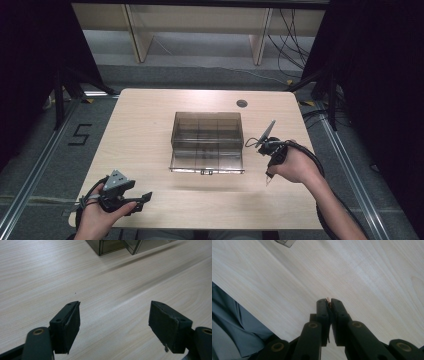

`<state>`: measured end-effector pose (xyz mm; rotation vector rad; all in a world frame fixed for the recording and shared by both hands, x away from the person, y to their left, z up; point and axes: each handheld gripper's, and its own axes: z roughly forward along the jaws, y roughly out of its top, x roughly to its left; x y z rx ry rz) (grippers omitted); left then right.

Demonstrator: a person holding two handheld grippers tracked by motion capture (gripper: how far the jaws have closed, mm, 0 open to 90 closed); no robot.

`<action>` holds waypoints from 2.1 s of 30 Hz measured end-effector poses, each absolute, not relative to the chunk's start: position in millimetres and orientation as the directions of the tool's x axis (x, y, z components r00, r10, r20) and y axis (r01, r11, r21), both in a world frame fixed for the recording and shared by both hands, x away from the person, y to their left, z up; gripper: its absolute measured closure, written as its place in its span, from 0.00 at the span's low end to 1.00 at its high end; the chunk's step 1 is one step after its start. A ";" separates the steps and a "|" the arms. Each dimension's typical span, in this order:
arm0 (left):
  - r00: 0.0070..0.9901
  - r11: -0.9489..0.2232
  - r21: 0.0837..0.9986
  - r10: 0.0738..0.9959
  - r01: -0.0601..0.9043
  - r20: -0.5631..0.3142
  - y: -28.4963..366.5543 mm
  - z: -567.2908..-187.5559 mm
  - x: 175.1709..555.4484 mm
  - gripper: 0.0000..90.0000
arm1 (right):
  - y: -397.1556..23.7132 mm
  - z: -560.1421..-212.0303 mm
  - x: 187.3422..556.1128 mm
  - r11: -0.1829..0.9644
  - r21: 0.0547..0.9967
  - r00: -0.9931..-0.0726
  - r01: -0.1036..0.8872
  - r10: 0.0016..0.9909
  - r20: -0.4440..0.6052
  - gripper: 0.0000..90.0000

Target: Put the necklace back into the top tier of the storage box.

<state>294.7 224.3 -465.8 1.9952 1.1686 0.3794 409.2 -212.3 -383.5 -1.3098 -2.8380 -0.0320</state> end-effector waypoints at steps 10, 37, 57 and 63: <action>0.529 -0.264 0.759 0.840 0.595 -0.122 225.4 -463.8 294.5 0.28 | -213.2 -373.9 414.6 0.686 0.018 -0.686 0.727 0.727 0.027 0.95; 0.530 -0.263 0.764 0.839 0.590 -0.120 225.3 -464.0 294.5 0.27 | -208.5 -357.5 416.8 0.668 0.019 -0.669 0.744 0.743 0.033 0.95; 0.528 -0.267 0.758 0.841 0.595 -0.119 226.3 -464.4 295.3 0.27 | -203.7 -342.5 422.0 0.682 0.041 -0.683 0.730 0.730 0.022 0.95; 0.528 -0.267 0.757 0.840 0.597 -0.120 226.4 -464.6 295.3 0.27 | -199.3 -335.1 423.5 0.680 0.040 -0.681 0.732 0.732 0.016 0.95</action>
